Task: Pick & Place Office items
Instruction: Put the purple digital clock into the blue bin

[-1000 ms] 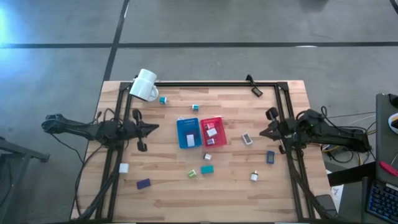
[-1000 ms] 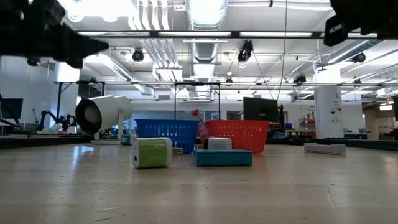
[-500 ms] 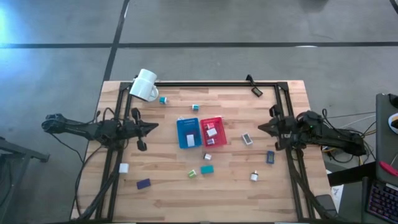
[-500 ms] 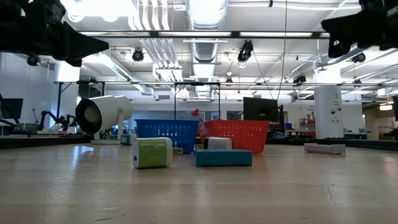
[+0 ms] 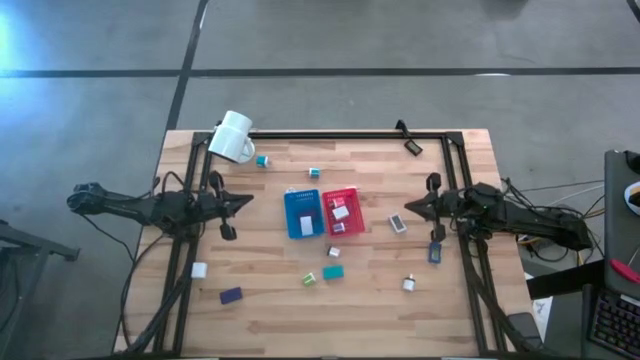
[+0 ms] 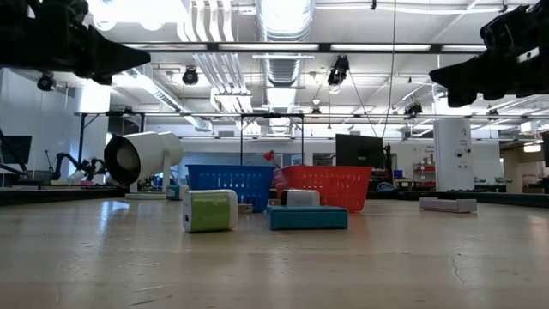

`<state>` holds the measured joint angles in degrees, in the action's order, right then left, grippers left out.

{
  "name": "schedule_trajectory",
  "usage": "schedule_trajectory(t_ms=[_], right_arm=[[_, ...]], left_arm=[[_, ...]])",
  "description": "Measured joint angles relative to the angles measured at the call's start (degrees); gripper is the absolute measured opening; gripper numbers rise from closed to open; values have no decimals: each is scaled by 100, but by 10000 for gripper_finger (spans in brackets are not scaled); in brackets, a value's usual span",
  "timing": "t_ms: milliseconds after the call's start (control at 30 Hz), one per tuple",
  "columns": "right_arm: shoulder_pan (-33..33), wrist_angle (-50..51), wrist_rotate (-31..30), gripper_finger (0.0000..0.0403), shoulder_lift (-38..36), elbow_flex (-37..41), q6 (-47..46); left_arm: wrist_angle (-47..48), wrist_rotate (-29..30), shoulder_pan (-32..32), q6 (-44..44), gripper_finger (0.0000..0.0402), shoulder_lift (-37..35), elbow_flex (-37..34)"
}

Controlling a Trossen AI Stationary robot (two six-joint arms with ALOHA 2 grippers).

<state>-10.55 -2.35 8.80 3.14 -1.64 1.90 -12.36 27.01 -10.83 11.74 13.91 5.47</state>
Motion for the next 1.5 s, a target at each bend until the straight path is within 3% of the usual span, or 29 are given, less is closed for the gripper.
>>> schedule_trajectory(t_ms=[567,733,833,933,1167,1333,1500], right_arm=[[2,-7,4,8,0,1,-178],[2,-9,4,8,0,-1,-323],[2,-13,4,8,0,-1,-301],[2,-51,4,8,0,-5,-215],[2,-150,5,8,0,-5,-194],[2,-263,8,9,0,-5,-56],[2,-305,9,9,2,-66,50]], left_arm=[[8,-132,-4,-35,6,0,14],[-57,-392,-17,-478,7,109,472],[804,-473,-47,-635,3,429,1159],[2060,-472,-63,-1284,3,968,2300],[5412,-440,-325,-2626,1,3138,4595],[7385,-365,-703,-3777,2,4608,5589],[7970,-467,-1234,-4764,6,5404,5983]])
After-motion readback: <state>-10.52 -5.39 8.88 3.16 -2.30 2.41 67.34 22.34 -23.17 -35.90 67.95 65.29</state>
